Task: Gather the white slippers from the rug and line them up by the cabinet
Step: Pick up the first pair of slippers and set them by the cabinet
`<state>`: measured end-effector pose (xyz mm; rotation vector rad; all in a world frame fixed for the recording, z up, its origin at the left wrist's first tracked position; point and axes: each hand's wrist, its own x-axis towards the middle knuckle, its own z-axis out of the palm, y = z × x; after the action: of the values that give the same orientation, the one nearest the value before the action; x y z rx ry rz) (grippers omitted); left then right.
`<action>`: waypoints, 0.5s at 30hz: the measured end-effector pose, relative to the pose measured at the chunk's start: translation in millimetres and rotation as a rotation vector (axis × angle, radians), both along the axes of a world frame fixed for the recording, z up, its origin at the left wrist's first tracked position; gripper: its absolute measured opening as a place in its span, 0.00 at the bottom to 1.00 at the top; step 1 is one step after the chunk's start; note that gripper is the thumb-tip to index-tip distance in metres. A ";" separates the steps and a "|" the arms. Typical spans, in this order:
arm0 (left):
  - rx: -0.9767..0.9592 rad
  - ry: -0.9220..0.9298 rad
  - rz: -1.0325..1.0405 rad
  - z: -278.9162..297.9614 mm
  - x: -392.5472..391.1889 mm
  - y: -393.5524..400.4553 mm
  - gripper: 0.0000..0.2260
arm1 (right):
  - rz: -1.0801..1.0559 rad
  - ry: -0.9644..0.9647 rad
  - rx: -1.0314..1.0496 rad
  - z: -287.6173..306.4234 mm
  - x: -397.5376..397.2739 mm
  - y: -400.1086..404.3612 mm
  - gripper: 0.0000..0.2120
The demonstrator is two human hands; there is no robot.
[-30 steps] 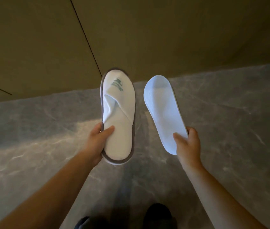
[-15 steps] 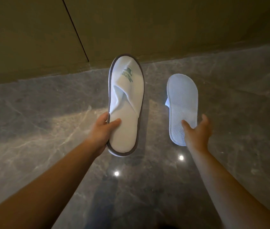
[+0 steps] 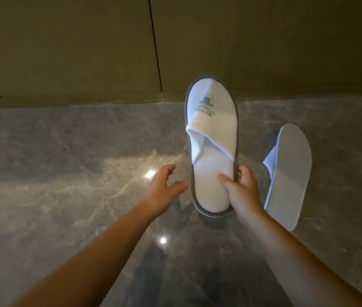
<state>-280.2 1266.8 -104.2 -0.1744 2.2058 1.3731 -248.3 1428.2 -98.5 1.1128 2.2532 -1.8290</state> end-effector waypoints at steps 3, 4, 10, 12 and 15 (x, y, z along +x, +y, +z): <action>-0.258 0.082 -0.105 -17.1 -4.5 -40.4 0.30 | 0.047 -0.069 0.060 -21.8 -18.4 -0.7 0.19; -0.331 0.072 -0.135 -22.8 -4.9 -52.9 0.31 | 0.066 -0.096 0.068 -30.2 -21.8 -3.7 0.19; -0.609 0.021 -0.262 -55.3 6.0 -91.2 0.41 | 0.157 -0.191 0.376 -59.6 -15.8 -28.4 0.36; -0.656 0.001 -0.298 -62.1 10.5 -92.3 0.43 | 0.308 -0.189 0.531 -58.5 -3.2 -35.8 0.46; -0.687 0.014 -0.332 -66.7 14.3 -90.4 0.45 | 0.584 -0.213 0.649 -59.3 14.9 -46.5 0.52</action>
<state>-265.9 1176.3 -170.9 -0.0352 2.4946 0.4122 -233.4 1381.6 -157.8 0.5299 2.7014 -0.7520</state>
